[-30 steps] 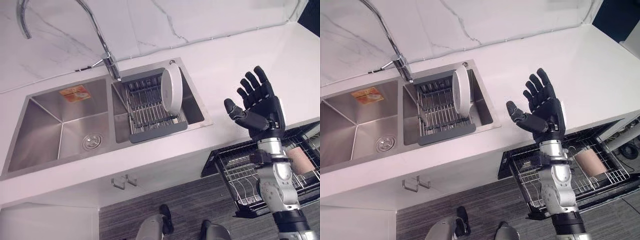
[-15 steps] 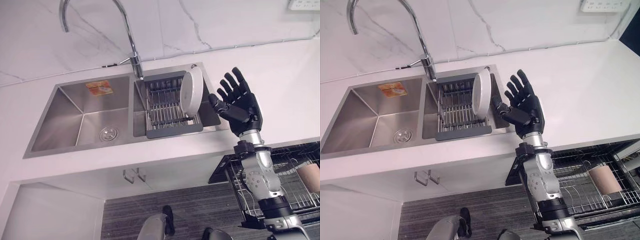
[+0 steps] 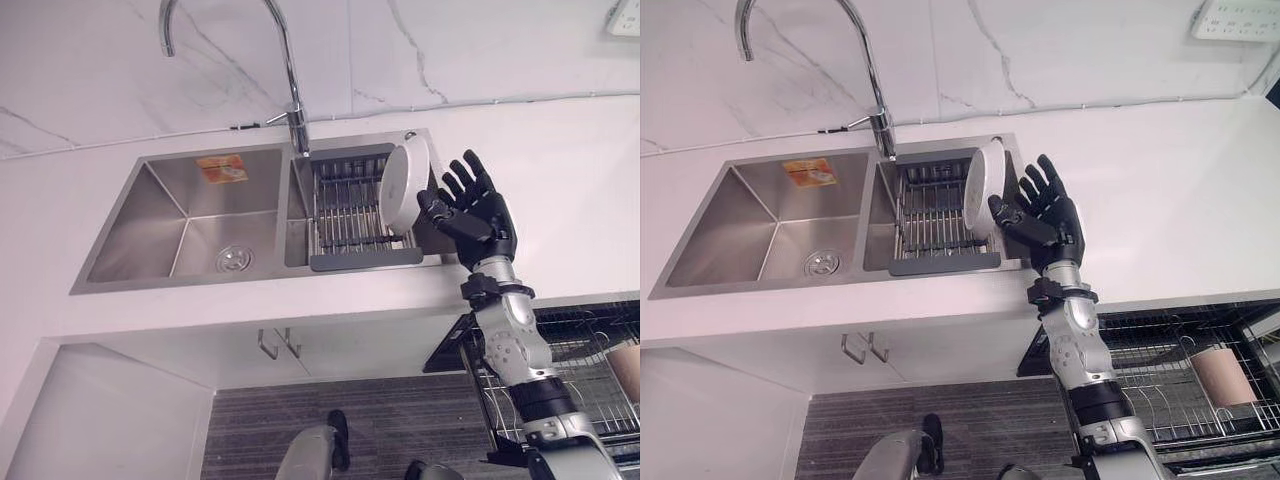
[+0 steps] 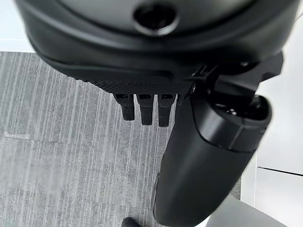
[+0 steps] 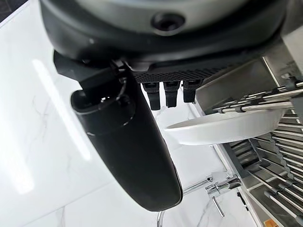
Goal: Place the dishes in the dishwasher.
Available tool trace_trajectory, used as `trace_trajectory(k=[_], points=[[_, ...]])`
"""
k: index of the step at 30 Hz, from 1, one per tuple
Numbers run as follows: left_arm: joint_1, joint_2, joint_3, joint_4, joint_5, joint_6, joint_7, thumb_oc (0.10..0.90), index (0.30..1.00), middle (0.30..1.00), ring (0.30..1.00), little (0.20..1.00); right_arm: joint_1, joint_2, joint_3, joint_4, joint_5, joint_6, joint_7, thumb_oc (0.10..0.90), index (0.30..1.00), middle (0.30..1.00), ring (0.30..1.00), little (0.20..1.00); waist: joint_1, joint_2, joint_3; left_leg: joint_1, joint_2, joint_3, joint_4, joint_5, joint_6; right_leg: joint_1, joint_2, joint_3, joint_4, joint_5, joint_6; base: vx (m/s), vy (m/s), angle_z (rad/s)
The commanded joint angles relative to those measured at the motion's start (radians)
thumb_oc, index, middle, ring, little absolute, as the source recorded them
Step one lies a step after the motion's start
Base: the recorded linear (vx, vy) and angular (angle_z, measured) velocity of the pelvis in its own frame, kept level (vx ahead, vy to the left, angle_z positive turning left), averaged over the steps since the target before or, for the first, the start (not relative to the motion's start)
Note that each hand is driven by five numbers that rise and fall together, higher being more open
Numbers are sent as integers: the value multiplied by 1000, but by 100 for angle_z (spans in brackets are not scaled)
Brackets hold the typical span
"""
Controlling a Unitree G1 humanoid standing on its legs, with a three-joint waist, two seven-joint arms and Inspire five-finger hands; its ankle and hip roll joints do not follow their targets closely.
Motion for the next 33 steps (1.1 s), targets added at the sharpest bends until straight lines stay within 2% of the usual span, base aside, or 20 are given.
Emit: trace_trajectory(k=[1, 5, 10, 33], points=[[27, 32, -60, -29, 32, 26, 2, 800, 900, 900, 900, 900, -149, -29, -37, -27, 14, -81, -9, 800, 900, 900, 900, 900, 21, -9, -27, -60, 32, -43, -28, -4, -92, 102, 9, -17, -104, -8, 15, 41, -25, 5], [47, 35, -72, -10, 48, -26, 1, 800, 900, 900, 900, 900, -154, -56, -55, 43, 53, -102, 16, 800, 900, 900, 900, 900, 39, -10, -27, -71, 28, -52, -28, 0, -94, 106, 11, -26, -104, -12, 12, 33, -28, 11], [46, 33, -84, -8, 54, -41, 5, 800, 900, 900, 900, 900, -170, -59, -60, 90, 76, -100, 26, 800, 900, 900, 900, 900, 50, -6, -22, -77, 23, -62, -28, 3, -98, 111, 11, -33, -104, -15, 10, 45, -20, 7], [48, 37, -90, -10, 62, -41, -3, 800, 900, 900, 900, 900, -224, -66, -66, 175, 78, -71, 35, 800, 900, 900, 900, 900, 75, 13, -4, -84, 8, -83, -28, 8, -99, 137, 4, -48, -104, -21, 8, 35, -3, 5]])
